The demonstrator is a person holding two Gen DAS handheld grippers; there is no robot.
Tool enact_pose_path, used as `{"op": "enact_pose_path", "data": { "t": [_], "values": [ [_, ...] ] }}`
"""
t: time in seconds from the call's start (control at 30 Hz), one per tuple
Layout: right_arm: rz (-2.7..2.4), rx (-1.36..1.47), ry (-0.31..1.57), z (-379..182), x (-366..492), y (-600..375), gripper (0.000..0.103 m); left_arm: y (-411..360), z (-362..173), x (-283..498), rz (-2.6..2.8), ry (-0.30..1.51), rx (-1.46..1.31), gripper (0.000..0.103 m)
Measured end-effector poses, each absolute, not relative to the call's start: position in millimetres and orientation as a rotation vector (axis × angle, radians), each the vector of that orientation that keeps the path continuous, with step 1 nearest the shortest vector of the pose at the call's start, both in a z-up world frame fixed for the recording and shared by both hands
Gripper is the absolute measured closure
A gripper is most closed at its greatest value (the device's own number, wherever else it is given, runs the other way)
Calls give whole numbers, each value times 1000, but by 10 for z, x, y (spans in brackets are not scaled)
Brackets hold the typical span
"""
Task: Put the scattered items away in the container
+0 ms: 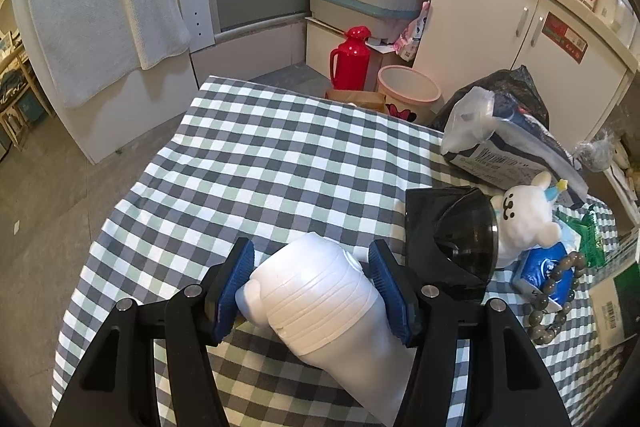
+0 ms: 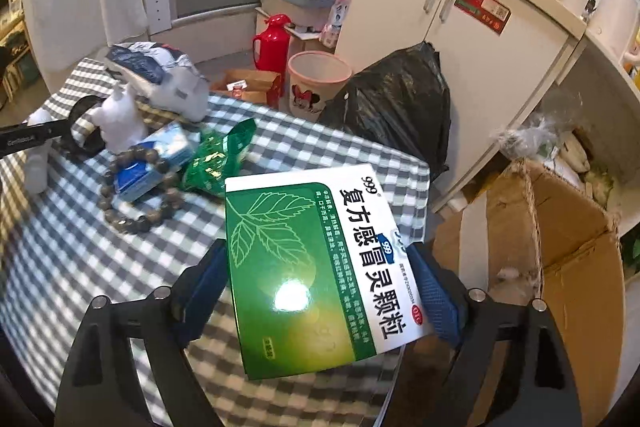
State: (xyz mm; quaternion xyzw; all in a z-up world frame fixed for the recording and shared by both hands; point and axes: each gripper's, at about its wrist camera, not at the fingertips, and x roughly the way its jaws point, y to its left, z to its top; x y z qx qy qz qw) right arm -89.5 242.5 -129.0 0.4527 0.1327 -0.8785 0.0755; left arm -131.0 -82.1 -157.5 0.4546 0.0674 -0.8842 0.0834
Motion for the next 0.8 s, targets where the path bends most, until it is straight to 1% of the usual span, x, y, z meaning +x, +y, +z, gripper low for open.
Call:
{"op": "enact_pose_path", "data": {
  "t": [0.33,0.6,0.8],
  "values": [
    [-2535,1380,377,-1252,-723,2278,18,-861,-1448,-1216,-2666,217,1321,42],
    [-2647,1267,196,-1148,-614,2306,22,-857,-1138,-1068,-2726,197,1235,42],
    [-2714,1159,138,-941,-506,2275,22,-797,-846,-939,-2788,200,1174,42]
  ]
}}
